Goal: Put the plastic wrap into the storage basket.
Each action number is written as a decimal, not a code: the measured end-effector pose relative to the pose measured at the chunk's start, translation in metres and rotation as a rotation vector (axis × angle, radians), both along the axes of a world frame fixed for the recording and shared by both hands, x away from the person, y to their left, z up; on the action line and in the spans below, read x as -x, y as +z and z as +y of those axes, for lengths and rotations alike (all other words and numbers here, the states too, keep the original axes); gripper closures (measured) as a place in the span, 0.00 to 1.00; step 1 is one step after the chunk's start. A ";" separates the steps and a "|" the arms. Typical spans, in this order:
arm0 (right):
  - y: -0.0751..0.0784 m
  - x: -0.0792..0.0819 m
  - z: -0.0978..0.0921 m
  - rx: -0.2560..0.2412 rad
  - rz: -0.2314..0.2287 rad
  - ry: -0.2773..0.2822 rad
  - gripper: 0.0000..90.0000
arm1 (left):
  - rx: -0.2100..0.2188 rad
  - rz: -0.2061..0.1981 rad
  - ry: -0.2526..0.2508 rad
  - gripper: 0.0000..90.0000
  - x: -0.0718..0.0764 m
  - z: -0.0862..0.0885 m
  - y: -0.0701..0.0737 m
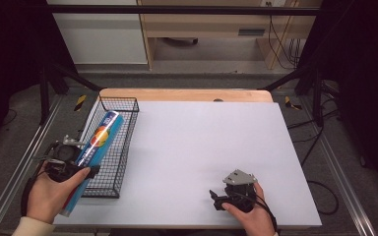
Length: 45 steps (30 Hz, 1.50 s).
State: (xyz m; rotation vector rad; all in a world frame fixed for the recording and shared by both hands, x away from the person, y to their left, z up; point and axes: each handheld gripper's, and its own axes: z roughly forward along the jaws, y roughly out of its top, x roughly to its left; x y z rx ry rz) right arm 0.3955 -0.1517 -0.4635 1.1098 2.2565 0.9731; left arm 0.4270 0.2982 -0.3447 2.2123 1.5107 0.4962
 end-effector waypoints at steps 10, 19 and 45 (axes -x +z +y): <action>-0.001 -0.001 -0.001 -0.001 0.001 0.001 0.10 | 0.005 0.023 0.012 0.36 -0.005 0.002 -0.004; -0.001 -0.001 -0.001 0.003 -0.003 0.005 0.10 | 0.002 0.039 0.012 0.36 -0.007 0.000 -0.011; -0.001 -0.001 -0.001 -0.001 0.006 -0.002 0.10 | 0.010 0.060 0.035 0.35 -0.012 0.006 -0.019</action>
